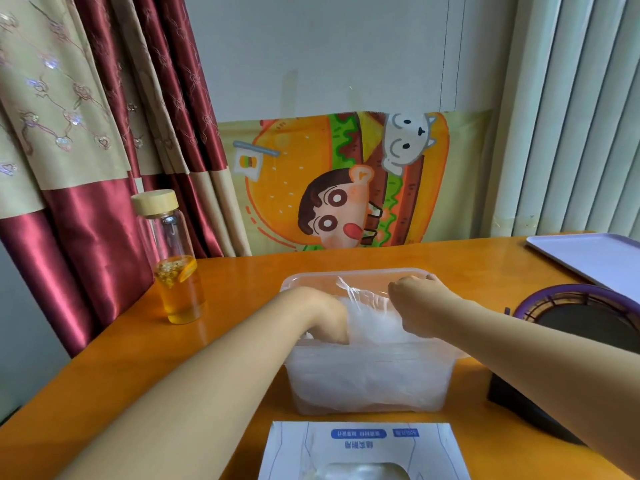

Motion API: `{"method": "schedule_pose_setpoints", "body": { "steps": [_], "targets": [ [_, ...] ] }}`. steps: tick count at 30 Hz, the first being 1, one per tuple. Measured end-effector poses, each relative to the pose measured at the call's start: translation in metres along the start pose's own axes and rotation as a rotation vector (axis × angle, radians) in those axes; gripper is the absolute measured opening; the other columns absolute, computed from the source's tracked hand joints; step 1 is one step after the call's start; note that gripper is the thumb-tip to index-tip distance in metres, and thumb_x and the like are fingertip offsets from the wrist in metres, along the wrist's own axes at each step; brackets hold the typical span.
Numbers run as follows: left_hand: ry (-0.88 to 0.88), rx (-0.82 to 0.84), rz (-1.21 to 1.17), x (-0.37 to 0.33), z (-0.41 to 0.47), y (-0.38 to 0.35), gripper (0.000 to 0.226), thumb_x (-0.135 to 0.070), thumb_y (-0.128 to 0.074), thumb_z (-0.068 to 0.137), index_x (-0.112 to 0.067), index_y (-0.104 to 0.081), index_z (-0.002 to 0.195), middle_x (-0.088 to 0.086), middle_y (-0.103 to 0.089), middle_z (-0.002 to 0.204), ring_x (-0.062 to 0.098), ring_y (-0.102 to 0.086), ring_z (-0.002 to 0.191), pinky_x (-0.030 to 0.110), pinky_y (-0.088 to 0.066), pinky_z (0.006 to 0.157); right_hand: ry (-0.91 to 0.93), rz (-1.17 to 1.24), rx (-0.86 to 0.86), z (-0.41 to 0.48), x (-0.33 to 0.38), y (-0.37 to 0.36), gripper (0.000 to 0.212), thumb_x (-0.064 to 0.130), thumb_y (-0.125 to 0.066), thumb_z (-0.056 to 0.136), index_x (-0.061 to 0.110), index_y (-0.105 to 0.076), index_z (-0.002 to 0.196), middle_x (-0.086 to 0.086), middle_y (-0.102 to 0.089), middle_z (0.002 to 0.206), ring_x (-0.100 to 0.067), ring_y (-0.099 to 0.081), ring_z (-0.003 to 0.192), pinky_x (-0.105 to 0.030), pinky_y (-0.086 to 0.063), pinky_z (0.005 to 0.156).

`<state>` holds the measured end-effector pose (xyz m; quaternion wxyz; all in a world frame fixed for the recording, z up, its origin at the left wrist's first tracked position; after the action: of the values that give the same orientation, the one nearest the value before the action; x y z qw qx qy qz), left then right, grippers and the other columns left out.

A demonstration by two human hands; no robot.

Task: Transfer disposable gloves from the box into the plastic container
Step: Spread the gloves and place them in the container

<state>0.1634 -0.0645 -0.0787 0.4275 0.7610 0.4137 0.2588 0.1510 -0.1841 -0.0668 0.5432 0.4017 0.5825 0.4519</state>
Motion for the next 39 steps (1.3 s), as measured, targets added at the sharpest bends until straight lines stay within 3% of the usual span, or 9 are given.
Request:
{"method": "schedule_pose_setpoints", "body": {
  "steps": [4, 8, 12, 17, 21, 25, 29, 35, 39],
  "targets": [
    [0.016, 0.028, 0.122, 0.004, 0.014, -0.005, 0.040, -0.023, -0.048, 0.098, -0.018, -0.051, 0.137, 0.004, -0.049, 0.142, 0.025, -0.048, 0.125, 0.035, -0.041, 0.103, 0.008, -0.125, -0.062, -0.002, 0.000, 0.001, 0.020, 0.012, -0.057, 0.091, 0.013, -0.059, 0.112, 0.001, -0.054, 0.094, -0.018, -0.049, 0.086, -0.039, -0.030, 0.102],
    [0.007, 0.097, 0.065, 0.001, 0.016, -0.014, 0.050, -0.036, -0.053, 0.097, -0.023, -0.043, 0.144, -0.002, -0.043, 0.147, 0.023, -0.043, 0.131, 0.031, -0.038, 0.100, 0.014, -0.205, -0.146, -0.005, -0.003, 0.008, 0.035, 0.025, -0.065, 0.086, 0.020, -0.058, 0.120, -0.005, -0.044, 0.123, -0.025, -0.039, 0.114, -0.040, -0.028, 0.097],
    [0.015, 0.133, 0.058, 0.002, 0.026, -0.021, 0.058, -0.039, -0.057, 0.094, -0.023, -0.039, 0.147, 0.002, -0.043, 0.147, 0.027, -0.044, 0.130, 0.036, -0.039, 0.104, 0.139, -0.160, -0.254, -0.003, 0.007, 0.020, 0.038, 0.033, -0.068, 0.085, 0.020, -0.061, 0.120, -0.004, -0.043, 0.123, -0.023, -0.039, 0.111, -0.036, -0.036, 0.092],
    [-0.004, 0.156, 0.073, 0.005, 0.038, -0.030, 0.047, -0.021, -0.054, 0.096, -0.013, -0.045, 0.142, 0.008, -0.049, 0.140, 0.029, -0.049, 0.123, 0.038, -0.042, 0.101, 0.213, -0.020, 0.430, 0.012, 0.016, -0.039, 0.042, 0.032, -0.063, 0.089, 0.000, -0.059, 0.117, -0.012, -0.058, 0.114, -0.024, -0.057, 0.101, -0.035, -0.044, 0.100],
    [-0.019, 0.183, 0.151, 0.006, 0.039, -0.032, 0.046, -0.021, -0.051, 0.098, -0.017, -0.043, 0.143, 0.005, -0.044, 0.143, 0.027, -0.046, 0.126, 0.037, -0.040, 0.100, 0.205, -0.028, 0.554, 0.013, 0.015, -0.047, 0.075, 0.054, -0.069, 0.077, 0.000, -0.052, 0.126, -0.010, -0.056, 0.125, -0.029, -0.053, 0.116, -0.039, -0.042, 0.103],
    [-0.026, 0.092, 0.117, 0.007, 0.018, -0.018, 0.055, -0.008, -0.044, 0.098, -0.021, -0.032, 0.150, 0.000, -0.032, 0.154, 0.026, -0.037, 0.136, 0.034, -0.037, 0.106, 0.198, -0.012, 0.490, 0.017, 0.014, -0.044, 0.058, 0.035, -0.064, 0.088, -0.002, -0.047, 0.129, -0.009, -0.058, 0.105, -0.022, -0.049, 0.092, -0.036, -0.043, 0.098],
    [-0.109, -0.063, -0.055, 0.013, -0.019, 0.011, 0.048, -0.029, -0.056, 0.095, -0.022, -0.046, 0.142, -0.009, -0.048, 0.144, 0.014, -0.047, 0.129, 0.031, -0.038, 0.108, 0.189, 0.100, 0.397, 0.010, 0.011, -0.026, 0.097, 0.036, -0.073, 0.081, 0.012, -0.010, 0.151, -0.007, -0.038, 0.148, -0.025, -0.037, 0.133, -0.034, -0.032, 0.110],
    [-0.184, -0.292, -0.526, 0.040, -0.066, 0.025, 0.035, -0.021, -0.058, 0.095, -0.026, -0.059, 0.130, -0.017, -0.058, 0.124, 0.002, -0.059, 0.108, 0.019, -0.051, 0.090, 0.247, 0.170, 0.055, -0.015, 0.007, 0.027, 0.046, 0.034, -0.067, 0.086, 0.020, -0.055, 0.128, 0.003, -0.060, 0.126, -0.015, -0.056, 0.108, -0.027, -0.046, 0.095],
    [-0.130, -0.432, -0.733, 0.061, -0.085, 0.012, 0.031, -0.024, -0.058, 0.095, -0.026, -0.060, 0.126, -0.010, -0.066, 0.110, 0.003, -0.065, 0.094, 0.017, -0.053, 0.076, 0.315, 0.297, -0.119, -0.050, 0.018, 0.059, 0.029, 0.033, -0.064, 0.089, 0.026, -0.063, 0.117, 0.014, -0.064, 0.113, 0.002, -0.053, 0.082, -0.008, -0.043, 0.074]
  ]
}}
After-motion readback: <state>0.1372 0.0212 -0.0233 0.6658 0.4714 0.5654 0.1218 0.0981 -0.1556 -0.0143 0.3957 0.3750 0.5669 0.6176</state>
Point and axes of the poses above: each hand's wrist, its own z-axis towards the middle knuckle, its own y-axis out of the back of the hand, x = y × z, the point moved 6 cm from there along z, towards the middle knuckle
